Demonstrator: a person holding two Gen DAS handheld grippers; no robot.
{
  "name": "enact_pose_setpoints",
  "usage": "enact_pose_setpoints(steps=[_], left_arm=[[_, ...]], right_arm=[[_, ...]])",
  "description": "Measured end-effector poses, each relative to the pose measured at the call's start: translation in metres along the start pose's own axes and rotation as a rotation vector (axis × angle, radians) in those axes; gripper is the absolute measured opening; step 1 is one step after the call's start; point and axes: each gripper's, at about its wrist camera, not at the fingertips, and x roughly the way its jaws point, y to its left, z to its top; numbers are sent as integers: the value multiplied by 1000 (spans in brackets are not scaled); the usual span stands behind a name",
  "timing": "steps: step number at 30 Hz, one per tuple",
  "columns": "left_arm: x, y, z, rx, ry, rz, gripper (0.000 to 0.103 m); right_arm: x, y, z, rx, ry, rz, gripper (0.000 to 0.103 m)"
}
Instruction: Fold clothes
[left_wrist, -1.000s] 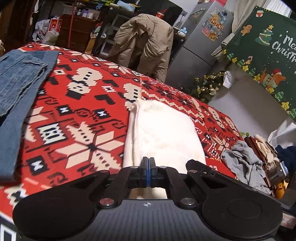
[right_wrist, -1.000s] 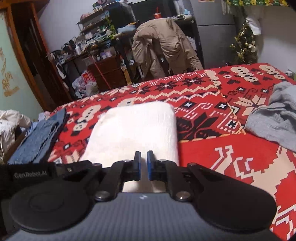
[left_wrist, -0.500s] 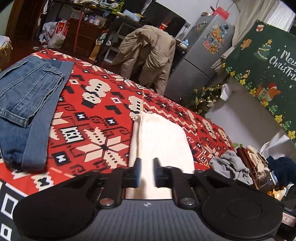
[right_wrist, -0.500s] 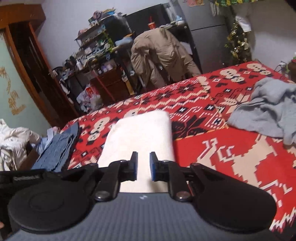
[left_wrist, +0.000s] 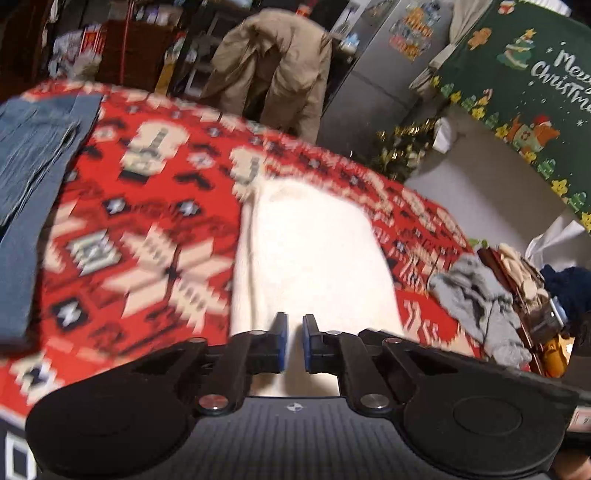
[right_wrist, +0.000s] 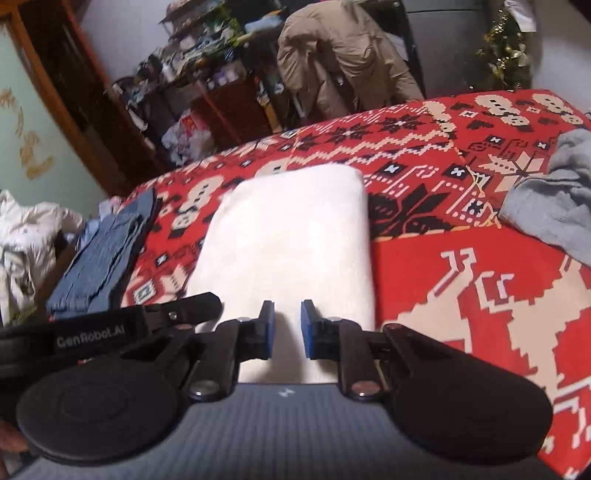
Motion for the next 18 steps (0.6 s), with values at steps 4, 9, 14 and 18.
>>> enact_pose_setpoints(steps=[4,9,14,18], left_arm=[[-16,5,-5,-32,62,-5,2],[-37,-14,-11,57,-5,-24,4],[-19,-19,-10,58,7,-69,4],[-1,-21,-12,82,64,-46,2]], right_arm=[[-16,2,-9,0,37,0,16],[-42,9,-19,-15,-18,11,5],[-51,17,-17,-41,-61,33,5],[-28,22,-15,-60,-5,37,3]])
